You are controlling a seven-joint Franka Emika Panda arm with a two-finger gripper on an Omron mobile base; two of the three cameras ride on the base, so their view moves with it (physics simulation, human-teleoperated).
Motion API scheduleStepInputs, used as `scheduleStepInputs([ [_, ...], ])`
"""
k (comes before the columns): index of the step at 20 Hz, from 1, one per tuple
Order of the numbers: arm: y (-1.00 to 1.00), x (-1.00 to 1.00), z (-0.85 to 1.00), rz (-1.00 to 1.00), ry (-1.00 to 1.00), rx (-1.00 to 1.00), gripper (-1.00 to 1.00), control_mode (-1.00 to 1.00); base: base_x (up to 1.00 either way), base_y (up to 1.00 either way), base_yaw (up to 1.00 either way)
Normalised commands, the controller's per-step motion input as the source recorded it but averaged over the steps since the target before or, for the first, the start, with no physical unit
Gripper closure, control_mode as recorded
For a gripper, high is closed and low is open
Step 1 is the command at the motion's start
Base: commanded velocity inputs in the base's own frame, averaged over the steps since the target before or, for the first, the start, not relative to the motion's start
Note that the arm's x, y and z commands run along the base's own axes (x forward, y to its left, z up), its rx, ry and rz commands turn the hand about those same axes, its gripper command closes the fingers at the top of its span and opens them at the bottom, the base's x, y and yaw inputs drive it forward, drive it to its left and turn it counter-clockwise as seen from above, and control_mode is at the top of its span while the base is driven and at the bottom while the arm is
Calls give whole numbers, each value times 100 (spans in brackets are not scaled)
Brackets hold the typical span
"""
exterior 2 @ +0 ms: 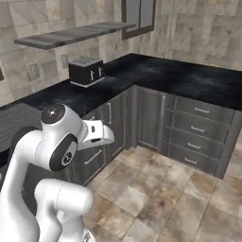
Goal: Move the pot and pan from the stove into the sink.
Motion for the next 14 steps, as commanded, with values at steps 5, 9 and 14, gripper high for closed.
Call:
scheduleStepInputs([
  [5,0,0,0,0,0,0,-100,100,1,-30,-34],
  [9,0,0,0,0,0,0,-100,100,6,-16,-43],
  [14,0,0,0,0,0,0,-100,100,9,-9,-46],
])
